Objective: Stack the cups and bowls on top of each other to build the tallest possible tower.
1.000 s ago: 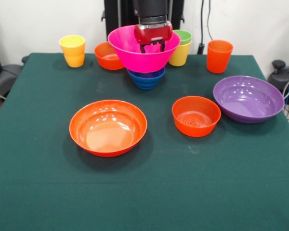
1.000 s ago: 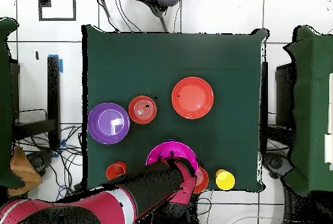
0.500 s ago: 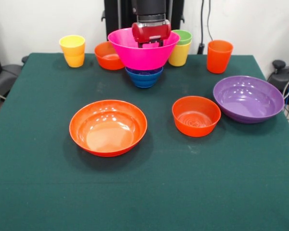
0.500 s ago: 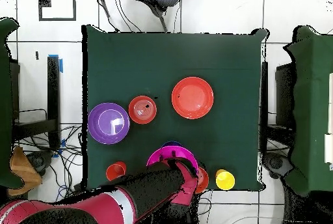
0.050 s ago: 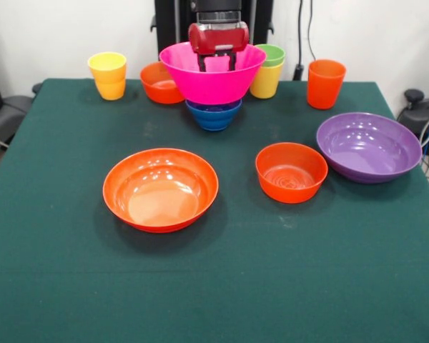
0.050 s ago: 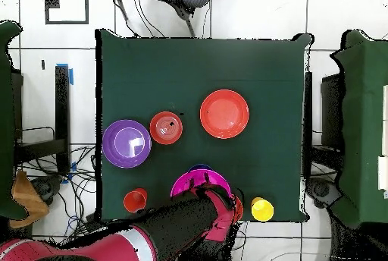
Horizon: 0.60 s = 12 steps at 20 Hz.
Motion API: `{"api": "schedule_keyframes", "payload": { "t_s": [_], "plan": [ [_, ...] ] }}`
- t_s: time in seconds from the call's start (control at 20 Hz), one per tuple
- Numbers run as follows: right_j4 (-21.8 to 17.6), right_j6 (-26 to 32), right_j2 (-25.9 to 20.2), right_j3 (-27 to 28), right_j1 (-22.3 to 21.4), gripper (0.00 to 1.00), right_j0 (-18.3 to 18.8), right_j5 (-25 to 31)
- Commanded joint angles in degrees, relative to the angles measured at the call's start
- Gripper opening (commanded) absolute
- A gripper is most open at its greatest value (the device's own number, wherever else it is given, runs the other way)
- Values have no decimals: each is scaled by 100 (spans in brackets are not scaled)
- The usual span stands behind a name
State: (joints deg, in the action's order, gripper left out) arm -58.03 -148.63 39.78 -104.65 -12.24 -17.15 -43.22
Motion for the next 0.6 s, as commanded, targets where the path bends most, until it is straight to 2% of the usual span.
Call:
{"api": "schedule_keyframes", "payload": {
  "t_s": [0.05,0.6],
  "plan": [
    [449,1746,-393,170,78,100,-75,-352],
    [727,1685,-236,214,160,100,-240,-389]
  ]
}}
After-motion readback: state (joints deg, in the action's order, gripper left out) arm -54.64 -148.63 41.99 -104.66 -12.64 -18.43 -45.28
